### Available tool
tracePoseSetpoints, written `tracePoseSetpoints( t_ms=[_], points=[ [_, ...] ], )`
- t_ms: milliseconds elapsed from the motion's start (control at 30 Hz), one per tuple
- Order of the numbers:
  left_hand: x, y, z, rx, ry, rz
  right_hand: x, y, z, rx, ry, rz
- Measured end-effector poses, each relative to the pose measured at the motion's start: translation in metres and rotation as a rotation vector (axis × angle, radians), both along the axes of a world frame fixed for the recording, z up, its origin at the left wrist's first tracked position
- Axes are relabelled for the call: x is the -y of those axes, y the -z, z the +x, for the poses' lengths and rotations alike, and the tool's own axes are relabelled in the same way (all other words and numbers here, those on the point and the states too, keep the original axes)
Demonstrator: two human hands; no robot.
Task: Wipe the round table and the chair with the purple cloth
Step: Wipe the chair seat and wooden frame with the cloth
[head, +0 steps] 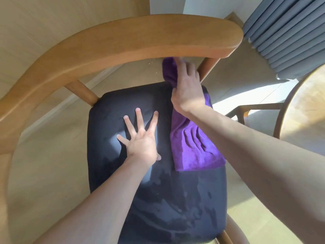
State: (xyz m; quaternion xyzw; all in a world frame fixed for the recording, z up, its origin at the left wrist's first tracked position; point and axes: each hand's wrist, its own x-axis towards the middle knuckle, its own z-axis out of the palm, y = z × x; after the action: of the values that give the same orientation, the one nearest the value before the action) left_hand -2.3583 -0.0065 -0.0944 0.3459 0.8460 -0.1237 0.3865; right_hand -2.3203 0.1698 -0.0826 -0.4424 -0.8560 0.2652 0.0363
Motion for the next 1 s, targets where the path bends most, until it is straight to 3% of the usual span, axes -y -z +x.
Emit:
tracePoseSetpoints(
  t_ms=[100, 200, 400, 533, 667, 767, 833, 900, 1000],
  points=[
    [0.0, -0.001, 0.0, 0.009, -0.011, -0.001, -0.019, 0.015, -0.012, 0.33, -0.238, 0.262],
    [-0.001, 0.0, -0.001, 0.018, -0.021, -0.001, -0.031, 0.022, -0.024, 0.591, -0.315, 0.267],
    [-0.001, 0.0, -0.002, 0.029, -0.031, -0.005, -0.029, 0.007, -0.026, 0.741, -0.383, 0.244],
    [0.0, 0.001, -0.001, 0.03, -0.048, 0.001, -0.028, -0.013, -0.009, 0.71, -0.366, 0.138],
    [-0.001, 0.0, 0.0, 0.024, -0.057, 0.007, -0.035, -0.034, 0.002, 0.464, -0.117, -0.1],
    [-0.002, 0.001, 0.0, 0.027, -0.062, 0.005, -0.027, -0.019, -0.013, 0.262, -0.162, 0.091],
    [-0.002, 0.001, -0.001, 0.028, -0.064, 0.002, -0.022, 0.004, -0.022, 0.308, -0.233, 0.148],
    [-0.001, 0.0, -0.001, 0.032, -0.062, -0.002, -0.016, 0.023, -0.023, 0.397, -0.246, 0.06],
    [-0.001, 0.001, 0.0, 0.022, -0.064, 0.008, -0.009, 0.034, -0.015, 0.36, -0.236, 0.047]
  ],
)
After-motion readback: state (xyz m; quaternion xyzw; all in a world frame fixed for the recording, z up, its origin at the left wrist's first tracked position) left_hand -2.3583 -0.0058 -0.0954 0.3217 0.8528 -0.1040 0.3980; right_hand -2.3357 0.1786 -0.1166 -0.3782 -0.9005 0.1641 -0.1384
